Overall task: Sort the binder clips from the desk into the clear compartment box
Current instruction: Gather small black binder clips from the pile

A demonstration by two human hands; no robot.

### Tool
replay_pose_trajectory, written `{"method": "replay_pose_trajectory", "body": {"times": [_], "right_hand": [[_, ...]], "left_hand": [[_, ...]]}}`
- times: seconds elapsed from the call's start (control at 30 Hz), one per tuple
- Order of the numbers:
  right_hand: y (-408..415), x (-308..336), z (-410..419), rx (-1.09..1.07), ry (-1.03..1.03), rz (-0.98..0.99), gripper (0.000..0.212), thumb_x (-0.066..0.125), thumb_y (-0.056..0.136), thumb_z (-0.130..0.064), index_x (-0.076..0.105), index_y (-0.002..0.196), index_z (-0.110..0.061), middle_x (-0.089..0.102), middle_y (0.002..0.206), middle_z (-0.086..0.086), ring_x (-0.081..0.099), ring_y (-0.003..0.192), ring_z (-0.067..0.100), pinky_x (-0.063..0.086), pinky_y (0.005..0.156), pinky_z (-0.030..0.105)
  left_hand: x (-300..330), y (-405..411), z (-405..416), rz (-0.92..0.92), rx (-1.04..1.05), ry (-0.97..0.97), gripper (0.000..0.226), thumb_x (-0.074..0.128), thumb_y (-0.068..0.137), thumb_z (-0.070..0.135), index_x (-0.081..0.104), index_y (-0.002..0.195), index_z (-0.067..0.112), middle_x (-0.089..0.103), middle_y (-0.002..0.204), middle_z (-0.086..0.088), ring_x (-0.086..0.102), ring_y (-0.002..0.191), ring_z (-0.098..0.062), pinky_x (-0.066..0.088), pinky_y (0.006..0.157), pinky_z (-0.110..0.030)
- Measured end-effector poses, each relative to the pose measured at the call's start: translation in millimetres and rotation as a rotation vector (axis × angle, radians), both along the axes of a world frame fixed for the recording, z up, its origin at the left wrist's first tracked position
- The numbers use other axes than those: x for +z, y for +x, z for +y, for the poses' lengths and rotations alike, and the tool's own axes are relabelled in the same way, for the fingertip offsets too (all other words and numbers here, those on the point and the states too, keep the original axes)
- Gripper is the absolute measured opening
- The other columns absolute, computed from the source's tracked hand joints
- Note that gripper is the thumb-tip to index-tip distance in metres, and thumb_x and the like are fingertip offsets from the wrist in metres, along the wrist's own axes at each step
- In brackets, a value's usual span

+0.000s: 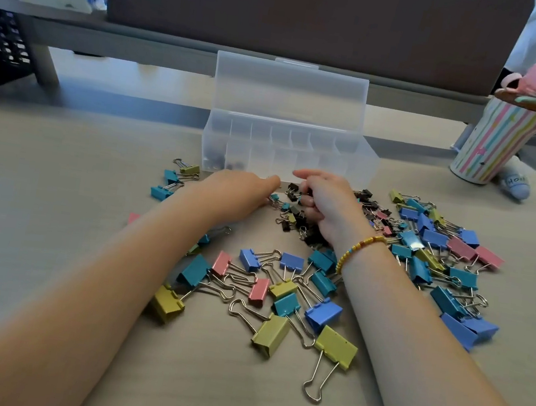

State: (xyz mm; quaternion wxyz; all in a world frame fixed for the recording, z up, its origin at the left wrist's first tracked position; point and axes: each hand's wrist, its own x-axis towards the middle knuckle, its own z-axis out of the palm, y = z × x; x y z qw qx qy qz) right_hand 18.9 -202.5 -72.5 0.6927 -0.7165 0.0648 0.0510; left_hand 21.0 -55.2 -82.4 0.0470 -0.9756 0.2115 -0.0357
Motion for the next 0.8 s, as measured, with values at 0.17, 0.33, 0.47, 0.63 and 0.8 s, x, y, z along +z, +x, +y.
{"method": "replay_pose_trajectory", "body": {"times": [0.17, 0.33, 0.47, 0.63, 0.8], "right_hand": [[1, -8, 7, 0.086, -0.785, -0.347, 0.029, 0.036, 0.100, -0.016, 0.062, 0.112, -0.008, 0.061, 0.097, 0.005, 0.051, 0.080, 0.014, 0.038, 0.069, 0.023], [1, -7, 5, 0.175, -1.023, -0.380, 0.028, 0.046, 0.097, -0.030, 0.061, 0.115, -0.014, 0.064, 0.106, 0.006, 0.054, 0.088, 0.017, 0.040, 0.074, 0.028], [-3, -4, 6, 0.253, -1.171, -0.364, 0.033, 0.053, 0.093, -0.036, 0.057, 0.121, -0.019, 0.061, 0.119, 0.006, 0.055, 0.107, 0.023, 0.039, 0.079, 0.028], [-5, -6, 14, 0.295, -1.233, -0.433, 0.026, 0.050, 0.095, -0.033, 0.055, 0.116, -0.019, 0.061, 0.117, 0.007, 0.055, 0.106, 0.025, 0.036, 0.074, 0.028], [-6, -8, 17, 0.304, -1.326, -0.474, 0.026, 0.044, 0.097, -0.029, 0.050, 0.116, -0.012, 0.061, 0.113, 0.010, 0.056, 0.101, 0.028, 0.041, 0.075, 0.033]], "left_hand": [[2, 3, 3, 0.034, -0.006, -0.039, 0.024, 0.037, 0.099, 0.018, 0.038, 0.122, 0.014, 0.062, 0.105, -0.013, 0.059, 0.088, -0.028, 0.052, 0.076, -0.038], [12, 2, 6, 0.280, 0.175, -0.640, 0.022, 0.033, 0.100, 0.030, 0.048, 0.095, 0.014, 0.057, 0.084, -0.005, 0.050, 0.071, -0.019, 0.040, 0.063, -0.028], [18, 2, 17, 0.643, 0.278, -1.364, 0.026, 0.032, 0.099, 0.027, 0.041, 0.076, 0.018, 0.040, 0.062, 0.003, 0.033, 0.044, -0.006, 0.019, 0.038, -0.016], [23, 3, 29, 0.743, 0.235, -1.840, 0.030, 0.030, 0.096, 0.026, 0.043, 0.070, 0.017, 0.040, 0.062, 0.003, 0.032, 0.039, -0.003, 0.013, 0.034, -0.012], [22, 1, 20, 0.640, 0.338, -1.661, 0.042, 0.040, 0.096, 0.041, 0.039, 0.060, 0.019, 0.043, 0.054, 0.006, 0.030, 0.038, -0.004, 0.015, 0.033, -0.012]]}}
